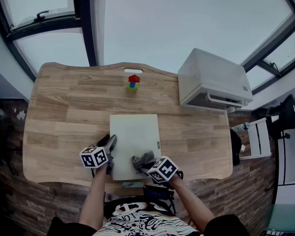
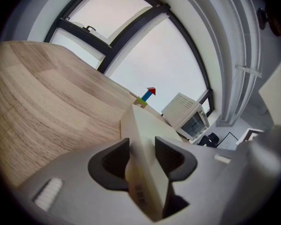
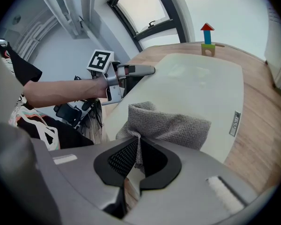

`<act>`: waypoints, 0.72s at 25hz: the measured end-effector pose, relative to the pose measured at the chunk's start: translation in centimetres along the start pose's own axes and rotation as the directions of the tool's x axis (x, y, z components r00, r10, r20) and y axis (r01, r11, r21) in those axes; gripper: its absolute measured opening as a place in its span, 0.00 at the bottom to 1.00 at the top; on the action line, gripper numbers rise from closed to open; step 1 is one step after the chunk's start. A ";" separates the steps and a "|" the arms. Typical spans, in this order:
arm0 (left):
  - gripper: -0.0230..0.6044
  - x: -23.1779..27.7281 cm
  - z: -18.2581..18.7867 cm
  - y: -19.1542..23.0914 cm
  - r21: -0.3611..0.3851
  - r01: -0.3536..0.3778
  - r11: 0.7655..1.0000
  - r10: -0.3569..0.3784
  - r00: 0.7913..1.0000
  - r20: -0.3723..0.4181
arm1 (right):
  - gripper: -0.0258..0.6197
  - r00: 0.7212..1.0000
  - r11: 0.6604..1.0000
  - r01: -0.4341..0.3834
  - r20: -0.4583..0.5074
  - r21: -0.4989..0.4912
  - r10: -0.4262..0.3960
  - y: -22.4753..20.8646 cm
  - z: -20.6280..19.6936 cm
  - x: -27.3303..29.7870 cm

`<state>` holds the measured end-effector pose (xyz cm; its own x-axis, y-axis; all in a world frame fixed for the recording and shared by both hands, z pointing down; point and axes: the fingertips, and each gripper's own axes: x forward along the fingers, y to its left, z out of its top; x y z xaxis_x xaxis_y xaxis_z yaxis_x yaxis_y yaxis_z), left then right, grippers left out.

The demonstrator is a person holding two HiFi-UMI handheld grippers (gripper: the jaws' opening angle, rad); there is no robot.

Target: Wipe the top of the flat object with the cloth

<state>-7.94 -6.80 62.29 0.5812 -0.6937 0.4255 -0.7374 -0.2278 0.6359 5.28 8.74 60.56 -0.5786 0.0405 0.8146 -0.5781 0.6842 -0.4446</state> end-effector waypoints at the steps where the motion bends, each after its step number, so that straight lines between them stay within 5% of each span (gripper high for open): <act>1: 0.36 0.0 0.0 0.0 0.001 0.001 1.000 -0.001 1.000 0.000 | 0.05 1.000 1.000 0.002 0.003 0.006 -0.002 -0.1 -0.1 -0.1; 18: 0.36 0.0 0.1 0.0 0.008 0.006 1.000 -0.006 1.000 0.001 | 0.05 0.999 0.998 0.022 0.024 0.052 -0.023 -1.2 -1.2 -1.1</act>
<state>-7.99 -6.83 62.25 0.5851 -0.6932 0.4210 -0.7368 -0.2374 0.6331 7.30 8.72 60.67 -0.5785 0.0074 0.8157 -0.6200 0.6458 -0.4456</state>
